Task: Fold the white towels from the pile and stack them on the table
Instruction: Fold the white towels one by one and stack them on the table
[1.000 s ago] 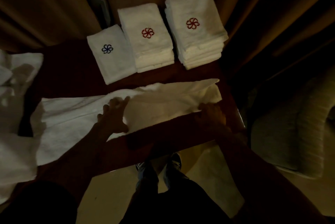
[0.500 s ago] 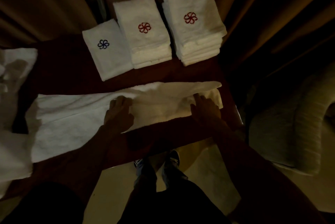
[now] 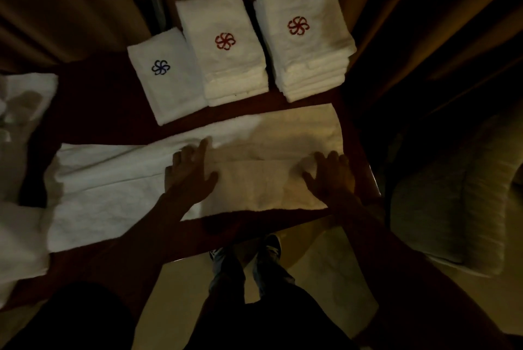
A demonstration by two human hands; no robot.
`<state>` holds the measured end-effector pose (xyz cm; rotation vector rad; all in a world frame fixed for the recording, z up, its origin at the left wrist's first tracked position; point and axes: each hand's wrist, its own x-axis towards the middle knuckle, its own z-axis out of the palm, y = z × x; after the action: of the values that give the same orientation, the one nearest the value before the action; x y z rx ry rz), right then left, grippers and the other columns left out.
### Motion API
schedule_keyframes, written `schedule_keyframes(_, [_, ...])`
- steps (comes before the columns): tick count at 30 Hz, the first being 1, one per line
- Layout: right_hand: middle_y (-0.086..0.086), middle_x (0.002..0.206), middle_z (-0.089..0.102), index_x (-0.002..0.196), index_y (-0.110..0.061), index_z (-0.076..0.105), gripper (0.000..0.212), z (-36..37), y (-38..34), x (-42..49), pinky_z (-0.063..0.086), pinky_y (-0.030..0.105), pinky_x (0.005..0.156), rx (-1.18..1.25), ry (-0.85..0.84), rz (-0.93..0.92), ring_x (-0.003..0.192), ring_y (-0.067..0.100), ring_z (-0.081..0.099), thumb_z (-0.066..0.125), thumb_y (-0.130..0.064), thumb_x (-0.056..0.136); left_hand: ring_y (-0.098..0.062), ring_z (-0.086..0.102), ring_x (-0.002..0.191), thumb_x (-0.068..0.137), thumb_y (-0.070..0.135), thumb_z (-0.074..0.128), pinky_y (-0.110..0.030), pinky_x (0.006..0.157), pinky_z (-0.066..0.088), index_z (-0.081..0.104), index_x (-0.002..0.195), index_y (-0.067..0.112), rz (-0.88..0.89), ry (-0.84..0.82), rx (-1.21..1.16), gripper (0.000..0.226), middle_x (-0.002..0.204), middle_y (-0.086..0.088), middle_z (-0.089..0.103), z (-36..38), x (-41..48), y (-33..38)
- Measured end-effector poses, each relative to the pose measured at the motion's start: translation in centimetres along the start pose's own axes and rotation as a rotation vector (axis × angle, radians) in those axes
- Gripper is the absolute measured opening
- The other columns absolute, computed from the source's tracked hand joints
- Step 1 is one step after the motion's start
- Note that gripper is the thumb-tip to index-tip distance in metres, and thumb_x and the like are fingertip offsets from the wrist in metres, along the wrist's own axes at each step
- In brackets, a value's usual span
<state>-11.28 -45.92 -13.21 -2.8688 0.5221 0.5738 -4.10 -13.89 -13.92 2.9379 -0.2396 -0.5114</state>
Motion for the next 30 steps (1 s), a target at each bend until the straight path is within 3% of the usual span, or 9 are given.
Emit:
schedule_keyframes(2, [0.013,0.150,0.030,0.150,-0.027,0.031,0.071,0.0,0.1,0.5,0.040,0.053,0.105,-0.044,-0.012,-0.027,0.139,0.037,0.028,0.054,-0.060,0.092,-0.038,0.034,0.136,0.077,0.061,0.066,-0.063,0.092,0.047,0.005,0.157,0.036,0.024,0.018,-0.012,0.104,0.150,-0.013,0.035,0.5,-0.2,0.0])
schedule_keyframes(6, [0.005,0.167,-0.009,0.158,-0.031,-0.005,0.083,1.1,0.9,1.3,0.010,0.060,0.120,-0.008,-0.143,-0.006,0.153,0.033,-0.010,0.038,-0.065,0.096,-0.033,0.011,0.149,0.075,0.076,0.057,-0.071,0.100,0.035,-0.005,0.155,0.041,0.020,-0.062,0.025,0.107,0.159,-0.007,0.018,0.9,-0.3,0.2])
schedule_keyframes(10, [0.002,0.164,-0.024,0.156,-0.034,-0.018,0.085,1.0,1.3,2.4,-0.005,0.062,0.119,-0.021,-0.148,-0.021,0.151,0.030,-0.021,0.029,-0.069,0.095,-0.028,-0.018,0.151,0.069,0.092,0.044,-0.078,0.105,0.015,-0.016,0.150,0.049,-0.019,-0.185,0.038,0.110,0.164,-0.002,-0.018,1.3,-0.1,0.1])
schedule_keyframes(13, [0.003,0.165,-0.022,0.157,-0.032,-0.016,0.079,0.4,0.9,3.7,-0.006,0.062,0.119,-0.056,-0.141,-0.010,0.151,0.033,-0.020,0.027,-0.063,0.099,-0.026,-0.023,0.150,0.066,0.096,0.041,-0.076,0.108,0.011,-0.015,0.150,0.051,-0.002,-0.239,0.044,0.111,0.162,0.000,-0.025,1.2,0.2,-0.2])
schedule_keyframes(15, [0.006,0.165,-0.021,0.158,-0.026,-0.014,0.079,-0.4,0.0,4.3,-0.004,0.061,0.121,-0.111,-0.136,0.009,0.150,0.035,-0.021,0.032,-0.057,0.101,-0.027,-0.014,0.151,0.072,0.093,0.038,-0.074,0.108,0.016,-0.005,0.152,0.051,0.026,-0.197,0.049,0.100,0.163,0.001,-0.019,1.0,0.3,-0.3])
schedule_keyframes(18, [0.003,0.167,-0.016,0.159,-0.026,-0.004,0.074,-0.6,-1.4,4.0,0.003,0.060,0.122,-0.100,-0.056,-0.075,0.151,0.032,-0.018,0.039,-0.045,0.101,-0.031,0.017,0.148,0.091,0.068,0.042,-0.069,0.102,0.036,0.027,0.150,0.042,0.098,0.005,-0.010,0.066,0.163,-0.004,0.015,0.9,-0.3,-0.5])
schedule_keyframes(21, [-0.005,0.167,-0.008,0.157,-0.038,0.008,0.075,1.0,-1.2,2.2,0.011,0.065,0.117,0.042,-0.090,-0.187,0.153,0.028,-0.013,0.044,-0.062,0.095,-0.035,0.037,0.137,0.092,0.047,0.059,-0.062,0.093,0.048,0.043,0.143,0.025,0.024,0.168,-0.100,0.058,0.152,-0.011,0.038,0.9,-1.5,-1.4])
schedule_keyframes(26, [0.000,0.163,0.016,0.146,-0.034,0.033,0.085,1.2,0.4,1.8,0.036,0.066,0.106,0.075,-0.011,-0.221,0.151,0.030,0.009,0.066,-0.069,0.077,-0.035,0.035,0.135,0.082,0.046,0.065,-0.059,0.090,0.049,0.052,0.133,0.019,-0.005,0.126,-0.098,0.059,0.148,-0.008,0.041,1.6,-3.8,-5.0])
schedule_keyframes(30, [-0.004,0.160,0.017,0.139,-0.036,0.033,0.085,0.8,-0.3,2.3,0.034,0.069,0.104,0.093,-0.042,-0.151,0.150,0.029,0.012,0.071,-0.069,0.071,-0.034,0.035,0.135,0.075,0.050,0.065,-0.057,0.094,0.044,0.056,0.122,0.014,-0.073,0.077,-0.063,0.060,0.149,-0.007,0.040,1.5,-4.2,-6.6])
